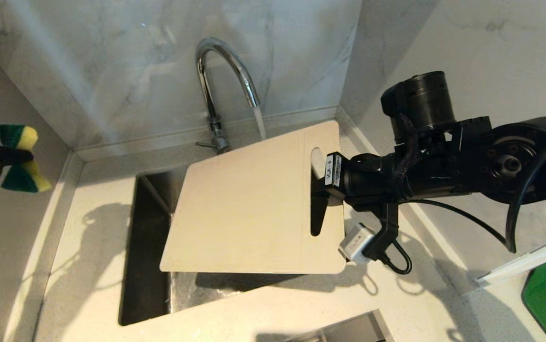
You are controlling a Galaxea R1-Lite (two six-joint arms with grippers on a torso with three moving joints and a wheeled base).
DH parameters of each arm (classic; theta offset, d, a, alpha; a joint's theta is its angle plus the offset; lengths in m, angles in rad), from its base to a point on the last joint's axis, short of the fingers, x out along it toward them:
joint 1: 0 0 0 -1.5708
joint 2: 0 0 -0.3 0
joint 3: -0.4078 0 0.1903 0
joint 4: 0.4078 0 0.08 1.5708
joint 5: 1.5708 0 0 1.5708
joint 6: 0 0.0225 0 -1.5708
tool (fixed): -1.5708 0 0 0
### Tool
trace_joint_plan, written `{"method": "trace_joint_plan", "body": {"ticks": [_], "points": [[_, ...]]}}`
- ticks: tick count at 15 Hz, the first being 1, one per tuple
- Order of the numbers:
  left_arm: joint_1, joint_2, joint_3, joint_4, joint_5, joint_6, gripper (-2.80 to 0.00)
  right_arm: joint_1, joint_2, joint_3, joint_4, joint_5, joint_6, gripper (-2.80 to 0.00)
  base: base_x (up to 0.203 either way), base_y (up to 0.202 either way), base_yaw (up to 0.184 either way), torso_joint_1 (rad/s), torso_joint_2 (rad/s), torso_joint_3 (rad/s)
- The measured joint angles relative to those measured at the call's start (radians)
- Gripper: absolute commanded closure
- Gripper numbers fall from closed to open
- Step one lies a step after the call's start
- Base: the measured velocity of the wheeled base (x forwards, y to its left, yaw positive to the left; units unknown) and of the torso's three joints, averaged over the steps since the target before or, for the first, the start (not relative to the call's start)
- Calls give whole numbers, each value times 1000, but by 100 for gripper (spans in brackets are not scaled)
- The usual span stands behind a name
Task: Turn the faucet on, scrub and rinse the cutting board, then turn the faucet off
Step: Scrub the cutting board underwater
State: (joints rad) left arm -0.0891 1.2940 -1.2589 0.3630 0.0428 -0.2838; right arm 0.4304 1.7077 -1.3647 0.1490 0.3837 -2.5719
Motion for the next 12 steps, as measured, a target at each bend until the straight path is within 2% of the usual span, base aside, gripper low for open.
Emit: {"method": "trace_joint_plan", "body": {"ticks": [6,9,12], "points": [[-302,63,-39,-11,-12,-232,0,2,8,9,-4,2,-2,0,0,0,0,0,0,0],[-460,129,-100,-41,-27,-348,0,32,7,27,-5,2,-7,0,0,0,0,0,0,0],[-579,213,-185,-45,-32,-415,0,57,4,48,-6,1,-11,0,0,0,0,0,0,0]]}}
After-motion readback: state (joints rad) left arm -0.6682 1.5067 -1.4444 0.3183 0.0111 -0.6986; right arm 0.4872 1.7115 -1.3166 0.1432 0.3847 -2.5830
